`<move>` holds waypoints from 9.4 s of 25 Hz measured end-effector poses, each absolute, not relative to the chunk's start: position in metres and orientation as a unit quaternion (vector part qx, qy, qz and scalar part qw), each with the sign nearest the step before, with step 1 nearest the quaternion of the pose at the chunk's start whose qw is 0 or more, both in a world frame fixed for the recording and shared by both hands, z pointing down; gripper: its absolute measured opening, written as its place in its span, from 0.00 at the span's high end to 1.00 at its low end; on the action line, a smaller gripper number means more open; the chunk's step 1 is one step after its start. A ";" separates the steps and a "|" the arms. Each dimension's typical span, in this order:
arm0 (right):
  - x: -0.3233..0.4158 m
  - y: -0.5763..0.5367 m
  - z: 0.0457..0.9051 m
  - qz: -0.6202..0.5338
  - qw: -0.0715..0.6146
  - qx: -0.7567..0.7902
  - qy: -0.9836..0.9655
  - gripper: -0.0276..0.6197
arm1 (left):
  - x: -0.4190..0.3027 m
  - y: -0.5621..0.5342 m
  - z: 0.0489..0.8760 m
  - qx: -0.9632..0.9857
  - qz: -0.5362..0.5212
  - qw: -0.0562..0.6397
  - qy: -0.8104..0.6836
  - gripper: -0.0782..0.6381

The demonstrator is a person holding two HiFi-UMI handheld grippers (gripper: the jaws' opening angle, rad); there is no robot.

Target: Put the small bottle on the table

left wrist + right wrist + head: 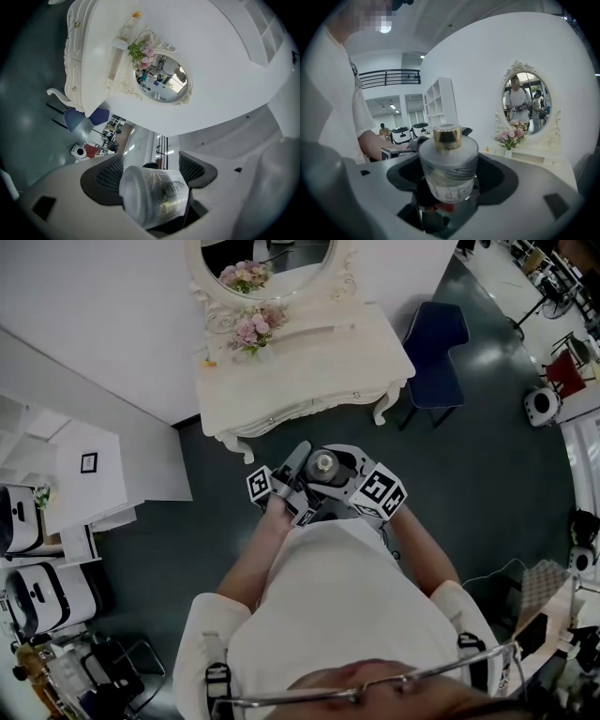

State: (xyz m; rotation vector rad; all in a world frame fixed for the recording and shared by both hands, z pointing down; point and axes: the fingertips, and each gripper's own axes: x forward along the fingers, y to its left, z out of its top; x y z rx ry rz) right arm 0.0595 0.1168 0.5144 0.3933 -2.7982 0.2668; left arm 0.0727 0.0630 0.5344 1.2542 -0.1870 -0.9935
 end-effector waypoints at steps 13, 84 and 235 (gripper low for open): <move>0.063 0.076 0.522 0.108 0.156 0.163 -0.968 0.43 | 0.079 0.024 0.543 0.556 -0.421 0.713 -0.070 0.38; 0.010 -0.282 0.557 0.131 0.201 0.008 -0.971 0.43 | 0.012 -0.334 0.585 0.529 -0.476 0.681 -0.172 0.38; 0.105 -0.232 0.580 0.153 0.205 0.329 -0.909 0.95 | -0.042 -0.195 0.581 0.816 -0.118 0.437 -0.359 0.89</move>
